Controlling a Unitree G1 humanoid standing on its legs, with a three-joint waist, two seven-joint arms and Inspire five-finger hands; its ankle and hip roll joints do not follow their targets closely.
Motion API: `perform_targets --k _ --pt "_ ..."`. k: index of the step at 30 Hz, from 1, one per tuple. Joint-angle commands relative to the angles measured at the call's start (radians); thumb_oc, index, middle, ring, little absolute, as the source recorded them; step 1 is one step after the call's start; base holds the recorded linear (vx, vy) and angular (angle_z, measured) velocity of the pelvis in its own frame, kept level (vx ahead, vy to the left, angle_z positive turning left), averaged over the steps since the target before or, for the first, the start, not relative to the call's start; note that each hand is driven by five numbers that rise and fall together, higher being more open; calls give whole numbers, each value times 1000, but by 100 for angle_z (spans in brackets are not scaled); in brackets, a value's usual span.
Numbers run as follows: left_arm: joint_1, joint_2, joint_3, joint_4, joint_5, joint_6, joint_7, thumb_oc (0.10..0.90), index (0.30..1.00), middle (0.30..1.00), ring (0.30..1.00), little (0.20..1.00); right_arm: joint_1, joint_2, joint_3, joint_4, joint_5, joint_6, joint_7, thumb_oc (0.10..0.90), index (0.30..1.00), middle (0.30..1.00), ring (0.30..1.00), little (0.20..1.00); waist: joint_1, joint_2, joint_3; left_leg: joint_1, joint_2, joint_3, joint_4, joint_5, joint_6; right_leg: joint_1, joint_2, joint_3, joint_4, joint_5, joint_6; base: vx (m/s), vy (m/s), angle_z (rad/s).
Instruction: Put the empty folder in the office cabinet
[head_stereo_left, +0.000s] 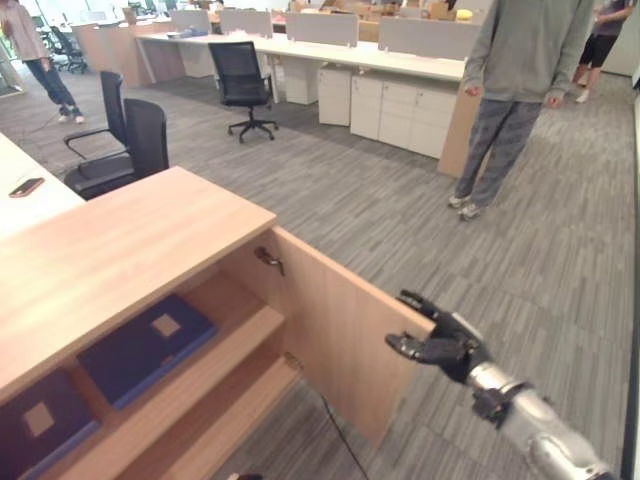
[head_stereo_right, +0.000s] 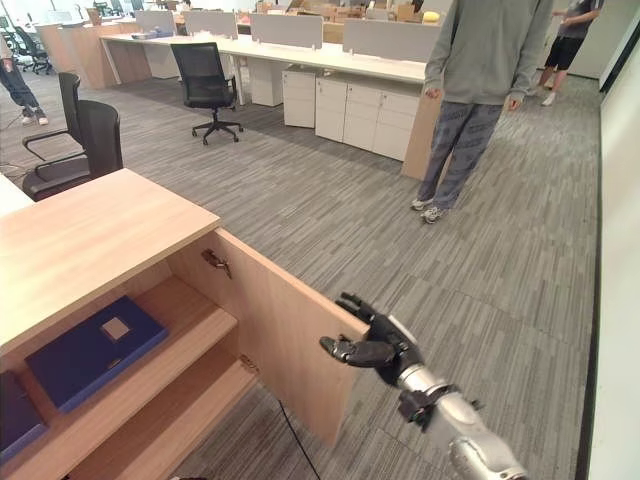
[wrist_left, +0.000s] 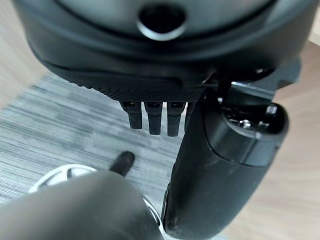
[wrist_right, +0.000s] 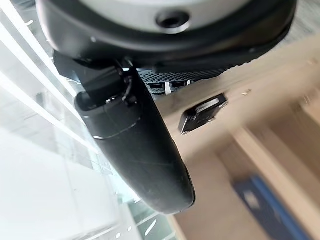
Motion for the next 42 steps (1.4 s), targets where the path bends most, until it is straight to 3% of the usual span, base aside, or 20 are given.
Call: perform_targets --k 1,7,14,18,22,25,26,30,35,38,39,40,42 --pt "-30 11 -51 46 0 4 59 800 900 900 900 900 -183 376 227 -56 129 33 130 800 900 900 900 900 110 -74 -18 -41 -25 -95 -6 1 -16 13 12 -11 25 -124 4 -17 -28 -12" --pt "-30 -20 -94 20 -51 0 96 800 900 900 900 900 -162 451 351 85 170 149 162 800 900 900 900 900 154 -67 14 -58 -21 -140 0 17 -21 21 26 -36 28 -138 -12 -20 -42 9" --pt "-4 -26 -80 37 -120 -14 104 800 900 900 900 900 -131 446 340 172 169 203 208 800 900 900 900 900 196 -57 55 -83 -2 -186 11 48 -33 27 44 -69 35 -151 -26 -18 -61 27" --pt "26 -11 -49 36 -159 -31 102 800 900 900 900 900 -107 396 274 209 138 186 214 800 900 900 900 900 216 -54 64 -100 6 -210 11 68 -39 34 53 -93 36 -159 -33 -3 -70 30" --pt "20 -39 -52 32 -176 -41 99 800 900 900 900 900 -41 334 89 214 191 67 206 800 900 900 900 900 222 -51 95 -156 8 -238 33 98 -45 33 45 -156 52 -175 -41 -46 -50 70" --pt "0 -48 -60 30 -185 -45 101 800 900 900 900 900 -7 332 -1 288 216 37 184 800 900 900 900 900 204 -58 114 -175 15 -188 89 62 -48 13 21 -196 77 -191 -39 -74 -21 88" --pt "-8 -51 -59 33 -194 -41 91 800 900 900 900 900 25 360 -77 361 226 34 155 800 900 900 900 900 187 -62 105 -178 18 -146 150 5 -39 -14 5 -233 85 -190 -38 -91 -11 102" --pt "13 -44 -20 51 -243 -39 76 800 900 900 900 900 63 406 -153 465 236 87 126 800 900 900 900 900 173 -63 84 -147 2 -143 248 -119 -32 -39 -27 -284 101 -189 -37 -31 34 67" --pt "40 -42 -17 57 -252 -31 54 800 900 900 900 900 35 394 -142 462 231 107 128 800 900 900 900 900 175 -38 57 -8 13 -89 219 -117 -54 -58 -55 -399 142 -219 -46 -3 82 63" --pt "43 -46 -33 54 -242 -32 49 800 900 900 900 900 3 386 -136 489 194 94 120 800 900 900 900 900 176 -25 47 22 5 -92 196 -103 -67 -63 -67 -446 158 -231 -47 -23 112 85" --pt "43 -44 -51 46 -228 -33 42 800 900 900 900 900 -19 378 -132 535 134 92 111 800 900 900 900 900 183 -13 41 16 -2 -96 166 -98 -69 -63 -87 -490 177 -232 -44 -3 84 92" --pt "43 -44 -51 46 -228 -33 42 800 900 900 900 900 -19 378 -132 535 134 92 112 800 900 900 900 900 183 -13 40 16 -2 -97 166 -97 -69 -63 -88 -490 178 -232 -44 1 230 120" --pt "23 -49 -99 43 -194 -34 6 800 900 900 900 900 -43 375 -158 710 -20 89 79 800 900 900 900 900 190 7 29 12 -16 -99 69 -89 -68 -51 -125 -532 209 -215 -27 16 252 117"
